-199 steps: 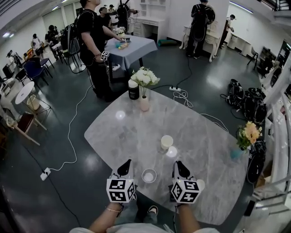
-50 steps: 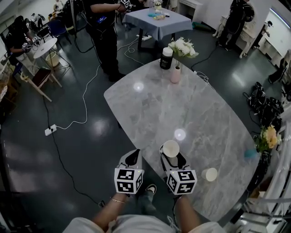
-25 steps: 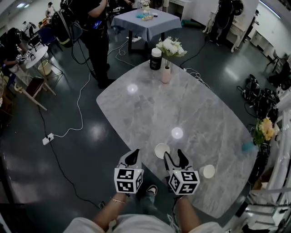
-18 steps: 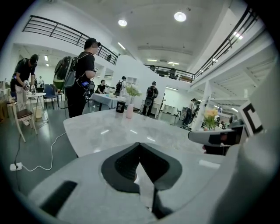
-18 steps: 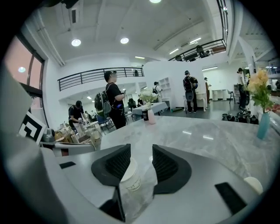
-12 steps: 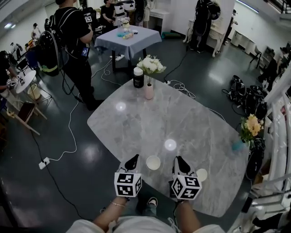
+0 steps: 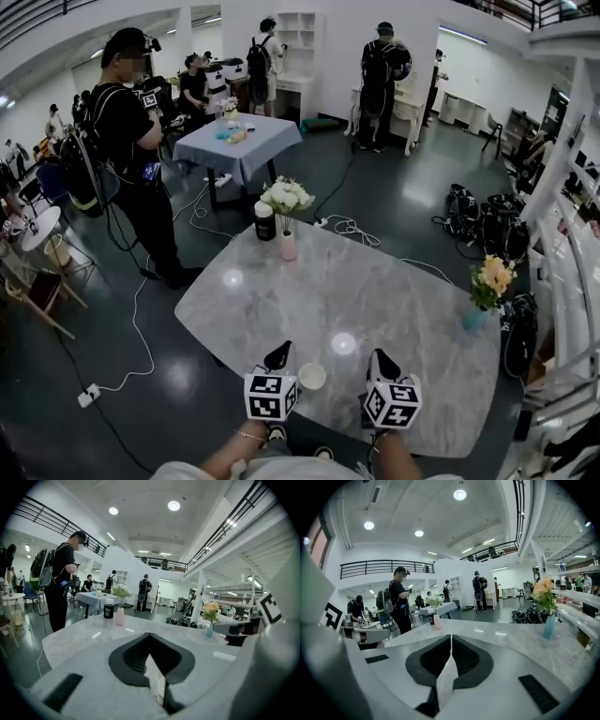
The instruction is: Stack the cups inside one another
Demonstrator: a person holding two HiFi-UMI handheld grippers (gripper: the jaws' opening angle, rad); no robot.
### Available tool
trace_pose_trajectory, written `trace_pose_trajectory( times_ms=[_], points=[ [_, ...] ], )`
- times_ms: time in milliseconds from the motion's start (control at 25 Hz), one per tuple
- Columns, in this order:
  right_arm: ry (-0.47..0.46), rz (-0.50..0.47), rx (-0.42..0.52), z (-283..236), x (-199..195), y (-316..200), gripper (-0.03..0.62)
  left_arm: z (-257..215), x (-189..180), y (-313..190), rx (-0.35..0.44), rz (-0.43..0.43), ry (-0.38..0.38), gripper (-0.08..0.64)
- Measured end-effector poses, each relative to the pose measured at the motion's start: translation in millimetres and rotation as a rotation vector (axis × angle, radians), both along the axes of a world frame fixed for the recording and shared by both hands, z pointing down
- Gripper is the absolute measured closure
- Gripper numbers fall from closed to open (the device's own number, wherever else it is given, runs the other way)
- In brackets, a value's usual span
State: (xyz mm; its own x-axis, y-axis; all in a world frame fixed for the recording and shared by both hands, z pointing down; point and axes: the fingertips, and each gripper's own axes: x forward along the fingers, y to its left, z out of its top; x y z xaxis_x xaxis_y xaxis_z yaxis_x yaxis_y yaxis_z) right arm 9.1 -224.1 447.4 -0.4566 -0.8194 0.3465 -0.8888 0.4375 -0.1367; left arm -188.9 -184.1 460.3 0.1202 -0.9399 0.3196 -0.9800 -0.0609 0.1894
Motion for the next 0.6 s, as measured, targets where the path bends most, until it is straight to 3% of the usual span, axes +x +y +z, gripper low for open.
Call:
trace_pose_trajectory(
  times_ms=[280,440,600],
  points=[
    [0.006,0.033,0.007,-4,5,-5,0.577,-2,5,-11,0.006,0.04,-0.006,0.565],
    [0.0,0.044,0.004,-2,4,-6,0.577,-1,6,-13,0.012,0.06,-0.05,0.565],
    [-0.009,0.052,0.0,-1,6,-6,0.577,-2,9,-15,0.01,0.063,-0.025,0.565]
  ],
)
